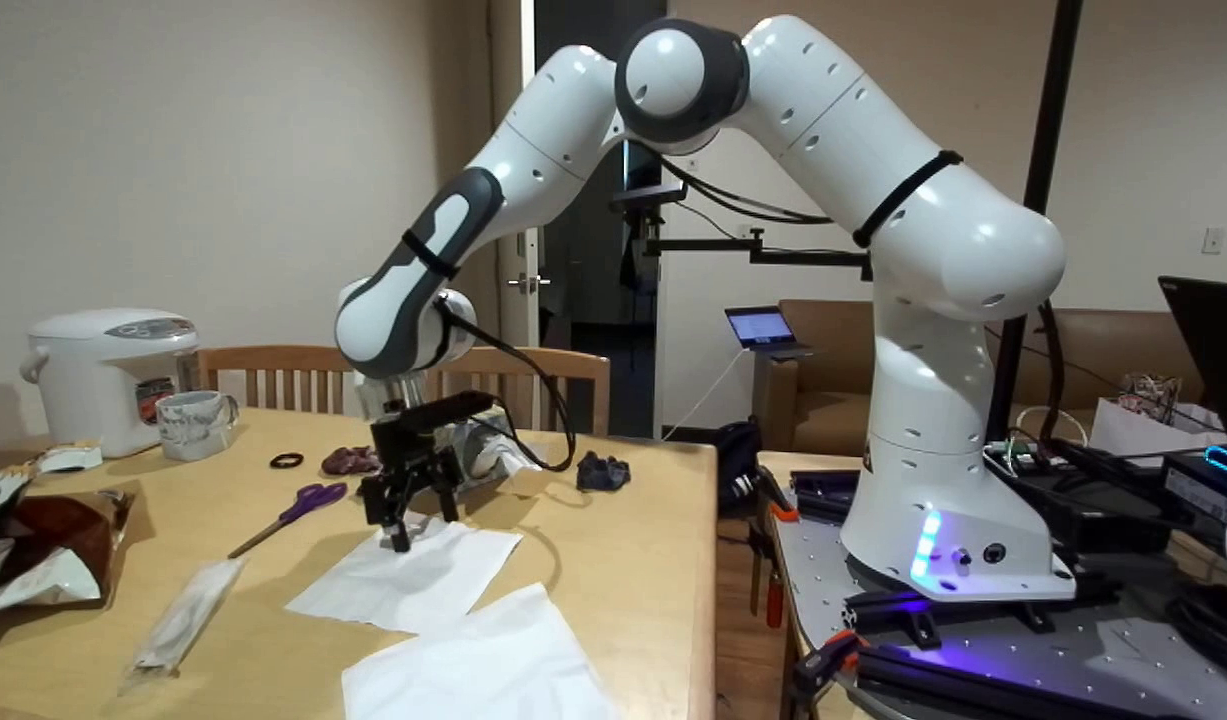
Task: Use a paper towel to wipe the table
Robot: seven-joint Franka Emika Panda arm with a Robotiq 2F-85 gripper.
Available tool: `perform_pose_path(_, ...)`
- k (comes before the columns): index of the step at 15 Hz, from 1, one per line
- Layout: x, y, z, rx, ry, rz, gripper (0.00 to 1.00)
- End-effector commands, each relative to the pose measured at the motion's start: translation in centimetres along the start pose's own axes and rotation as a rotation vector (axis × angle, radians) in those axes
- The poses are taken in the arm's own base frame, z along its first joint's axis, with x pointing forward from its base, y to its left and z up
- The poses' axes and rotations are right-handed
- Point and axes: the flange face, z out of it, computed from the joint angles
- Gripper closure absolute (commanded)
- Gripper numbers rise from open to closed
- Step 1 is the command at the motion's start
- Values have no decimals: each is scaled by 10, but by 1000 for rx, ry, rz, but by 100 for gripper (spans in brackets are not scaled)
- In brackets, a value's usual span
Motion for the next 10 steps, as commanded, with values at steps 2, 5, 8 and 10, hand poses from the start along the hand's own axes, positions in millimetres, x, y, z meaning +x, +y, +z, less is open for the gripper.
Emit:
perform_pose_path(2,-15,2,28,-53,-15,-11,0)
perform_pose_path(5,-21,-2,37,-75,-3,-31,27)
perform_pose_path(8,-28,-1,46,-88,4,-37,47)
perform_pose_path(10,-30,4,46,-103,9,-32,60)
